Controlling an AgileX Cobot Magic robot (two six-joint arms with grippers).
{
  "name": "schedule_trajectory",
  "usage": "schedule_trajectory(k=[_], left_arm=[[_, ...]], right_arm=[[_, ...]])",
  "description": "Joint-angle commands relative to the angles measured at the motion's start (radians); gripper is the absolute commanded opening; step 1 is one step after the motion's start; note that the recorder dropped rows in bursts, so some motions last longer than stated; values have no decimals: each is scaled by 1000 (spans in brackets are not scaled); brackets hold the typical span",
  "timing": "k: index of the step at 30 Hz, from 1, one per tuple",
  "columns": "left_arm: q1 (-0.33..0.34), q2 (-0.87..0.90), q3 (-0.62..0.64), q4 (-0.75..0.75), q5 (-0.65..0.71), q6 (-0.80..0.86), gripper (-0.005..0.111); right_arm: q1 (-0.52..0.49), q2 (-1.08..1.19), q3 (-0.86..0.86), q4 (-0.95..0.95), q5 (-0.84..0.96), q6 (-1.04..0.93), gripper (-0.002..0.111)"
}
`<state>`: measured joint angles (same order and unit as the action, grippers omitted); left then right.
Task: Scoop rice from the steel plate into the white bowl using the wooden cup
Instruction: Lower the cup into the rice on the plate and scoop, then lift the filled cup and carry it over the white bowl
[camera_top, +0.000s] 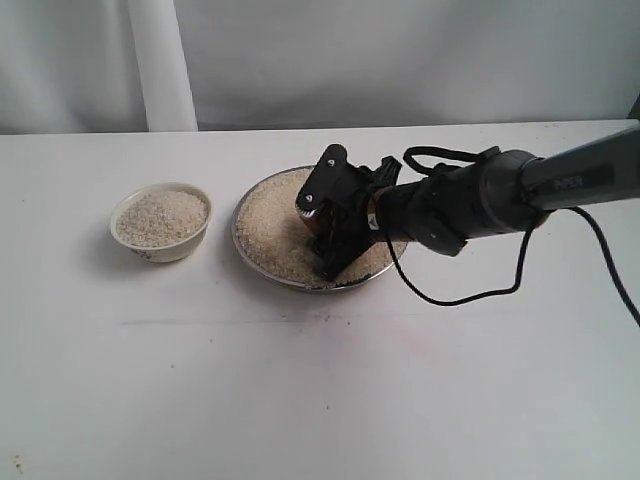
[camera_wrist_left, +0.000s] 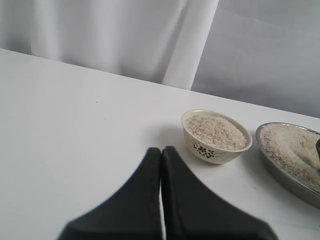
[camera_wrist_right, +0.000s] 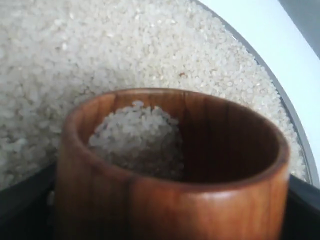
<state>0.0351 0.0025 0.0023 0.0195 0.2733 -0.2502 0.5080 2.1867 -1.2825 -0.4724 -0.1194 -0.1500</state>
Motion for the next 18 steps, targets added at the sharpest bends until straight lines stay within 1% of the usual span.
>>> schedule_trajectory(k=[1, 4, 7, 13, 16, 18], left_arm=[[-5, -3, -2, -2, -8, -3, 0], [-5, -3, -2, -2, -8, -3, 0], [-5, -3, -2, -2, -8, -3, 0], [-5, -3, -2, -2, -8, -3, 0], [-5, -3, -2, -2, -8, -3, 0], [-5, -3, -2, -2, -8, -3, 0]], right_arm=[[-21, -18, 29, -149, -172, 253, 0], [-23, -22, 29, -241, -261, 377, 0], [-23, -46, 29, -246, -313, 399, 0], [-21, -116, 29, -242, -349, 404, 0], [-19, -149, 14, -244, -365, 441, 0], [-17, -162, -14, -291, -363, 493, 0]])
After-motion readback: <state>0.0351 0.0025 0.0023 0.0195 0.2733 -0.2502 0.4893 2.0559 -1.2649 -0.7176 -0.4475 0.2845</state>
